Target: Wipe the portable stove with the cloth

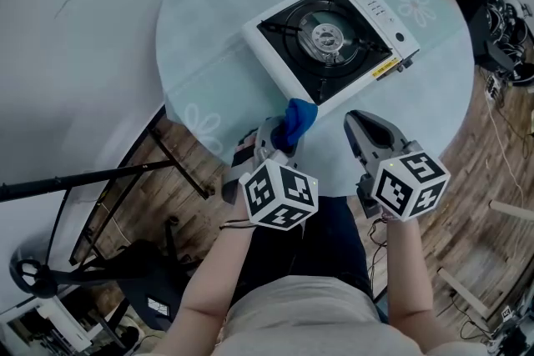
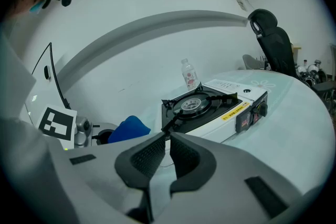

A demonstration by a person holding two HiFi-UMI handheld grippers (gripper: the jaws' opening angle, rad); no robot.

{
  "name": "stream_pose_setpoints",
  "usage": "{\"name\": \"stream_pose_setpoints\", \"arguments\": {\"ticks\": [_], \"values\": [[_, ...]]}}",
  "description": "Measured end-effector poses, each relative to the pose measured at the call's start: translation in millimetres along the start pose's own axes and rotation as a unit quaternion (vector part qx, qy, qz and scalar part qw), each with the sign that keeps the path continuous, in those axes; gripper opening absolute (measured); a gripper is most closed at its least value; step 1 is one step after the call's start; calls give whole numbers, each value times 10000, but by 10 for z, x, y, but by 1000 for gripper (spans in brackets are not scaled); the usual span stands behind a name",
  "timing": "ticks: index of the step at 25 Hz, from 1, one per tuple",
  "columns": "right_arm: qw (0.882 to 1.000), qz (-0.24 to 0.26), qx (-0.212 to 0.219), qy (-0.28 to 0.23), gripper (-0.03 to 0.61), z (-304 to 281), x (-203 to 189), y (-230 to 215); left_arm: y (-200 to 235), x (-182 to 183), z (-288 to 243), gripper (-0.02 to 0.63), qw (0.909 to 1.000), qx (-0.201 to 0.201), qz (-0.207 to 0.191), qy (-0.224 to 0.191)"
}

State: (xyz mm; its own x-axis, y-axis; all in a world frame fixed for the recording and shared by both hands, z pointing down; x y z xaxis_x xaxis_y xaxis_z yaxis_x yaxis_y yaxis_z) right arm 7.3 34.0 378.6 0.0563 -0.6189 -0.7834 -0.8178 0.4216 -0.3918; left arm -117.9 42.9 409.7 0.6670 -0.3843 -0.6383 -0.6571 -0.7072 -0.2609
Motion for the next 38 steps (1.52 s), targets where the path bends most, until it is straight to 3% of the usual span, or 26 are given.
{"name": "stream_pose_setpoints", "arguments": {"ticks": [15, 28, 38], "values": [[9995, 73, 210, 205, 25, -266, 225, -226, 207, 52, -285, 91, 9982, -147, 233, 526], [9961, 328, 719, 381, 25, -521, 422, -220, 418, -48, -440, 91, 9929, -23, 436, 1109], [9925, 499, 1022, 444, 25, -651, 572, -186, 635, -58, -487, 91, 9898, 251, 657, 1236]]}}
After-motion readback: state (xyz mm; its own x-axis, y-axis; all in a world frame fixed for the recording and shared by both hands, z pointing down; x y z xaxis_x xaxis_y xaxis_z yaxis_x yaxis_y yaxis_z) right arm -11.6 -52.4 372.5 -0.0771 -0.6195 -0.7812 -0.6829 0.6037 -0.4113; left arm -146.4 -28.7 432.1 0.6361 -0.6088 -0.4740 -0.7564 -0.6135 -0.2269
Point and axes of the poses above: the fingertips, and each gripper's own axes: z backward along the fingers, y to its left, x out of its top, the point moved 4 cm from there along z, backward along the fingers, and after that the axes turned 1 degree about z, right-handed, at the moved point
